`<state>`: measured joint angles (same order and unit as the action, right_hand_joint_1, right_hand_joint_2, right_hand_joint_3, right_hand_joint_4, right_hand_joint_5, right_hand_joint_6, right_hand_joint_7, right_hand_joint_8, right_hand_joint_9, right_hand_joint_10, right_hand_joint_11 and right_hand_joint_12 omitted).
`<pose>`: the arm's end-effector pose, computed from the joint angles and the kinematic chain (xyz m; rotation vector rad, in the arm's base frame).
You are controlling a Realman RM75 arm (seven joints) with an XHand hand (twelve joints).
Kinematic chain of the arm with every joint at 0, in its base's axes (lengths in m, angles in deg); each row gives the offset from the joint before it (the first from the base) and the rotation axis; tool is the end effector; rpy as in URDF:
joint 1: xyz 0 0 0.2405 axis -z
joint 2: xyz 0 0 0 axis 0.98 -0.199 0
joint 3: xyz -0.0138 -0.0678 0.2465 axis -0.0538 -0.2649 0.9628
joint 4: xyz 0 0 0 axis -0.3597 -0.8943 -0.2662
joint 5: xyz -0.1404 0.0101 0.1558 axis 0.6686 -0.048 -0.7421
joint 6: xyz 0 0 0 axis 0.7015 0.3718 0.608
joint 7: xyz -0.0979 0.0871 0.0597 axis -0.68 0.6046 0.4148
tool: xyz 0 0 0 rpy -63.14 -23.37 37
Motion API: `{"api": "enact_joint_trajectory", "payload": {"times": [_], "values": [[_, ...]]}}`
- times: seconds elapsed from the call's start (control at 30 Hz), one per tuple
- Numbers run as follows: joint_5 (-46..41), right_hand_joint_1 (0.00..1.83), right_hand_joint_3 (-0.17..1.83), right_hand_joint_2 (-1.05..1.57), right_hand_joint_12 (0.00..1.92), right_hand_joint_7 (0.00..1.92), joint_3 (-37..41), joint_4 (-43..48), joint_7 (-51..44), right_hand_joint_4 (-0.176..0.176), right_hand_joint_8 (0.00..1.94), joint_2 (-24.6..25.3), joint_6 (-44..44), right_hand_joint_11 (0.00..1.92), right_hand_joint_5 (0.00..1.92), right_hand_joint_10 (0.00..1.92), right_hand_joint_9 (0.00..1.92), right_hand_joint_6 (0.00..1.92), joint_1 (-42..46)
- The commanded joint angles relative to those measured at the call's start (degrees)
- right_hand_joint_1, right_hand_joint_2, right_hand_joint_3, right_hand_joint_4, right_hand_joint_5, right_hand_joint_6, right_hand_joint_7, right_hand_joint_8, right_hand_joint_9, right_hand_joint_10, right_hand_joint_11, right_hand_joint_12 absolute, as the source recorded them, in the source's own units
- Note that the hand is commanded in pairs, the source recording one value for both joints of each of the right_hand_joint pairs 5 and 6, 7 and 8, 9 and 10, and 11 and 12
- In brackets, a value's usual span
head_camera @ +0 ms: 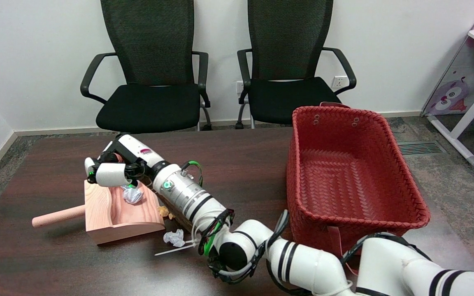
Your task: Sweep the paper ball into the dustpan.
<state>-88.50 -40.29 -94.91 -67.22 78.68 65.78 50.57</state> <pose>-0.2547 -0.3916 0.0129 1.9112 -1.1044 0.8569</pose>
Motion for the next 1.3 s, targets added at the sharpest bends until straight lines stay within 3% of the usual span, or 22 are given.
{"api": "enact_joint_trajectory", "payload": {"times": [0.03,0.53,0.8,1.3], "values": [[0.62,0.81,1.83,1.08,1.92,1.92,-0.63,9.37,20.31,0.005,1.92,4.77,3.07,1.92,1.92,1.92,1.92,1.92,-3.91],[0.58,0.80,1.83,0.88,1.92,1.92,-0.81,12.36,47.76,-0.002,1.92,5.03,5.82,1.92,1.92,1.92,1.92,1.92,-6.79],[0.49,0.82,1.62,0.94,1.92,1.92,-1.05,14.66,59.88,-0.004,1.92,5.06,6.07,1.92,1.92,1.92,1.92,1.92,-9.03],[0.49,0.81,1.56,0.93,1.92,1.92,-0.63,6.73,63.35,-0.008,1.92,0.76,7.54,1.92,1.92,1.92,1.92,1.92,-8.99]]}}
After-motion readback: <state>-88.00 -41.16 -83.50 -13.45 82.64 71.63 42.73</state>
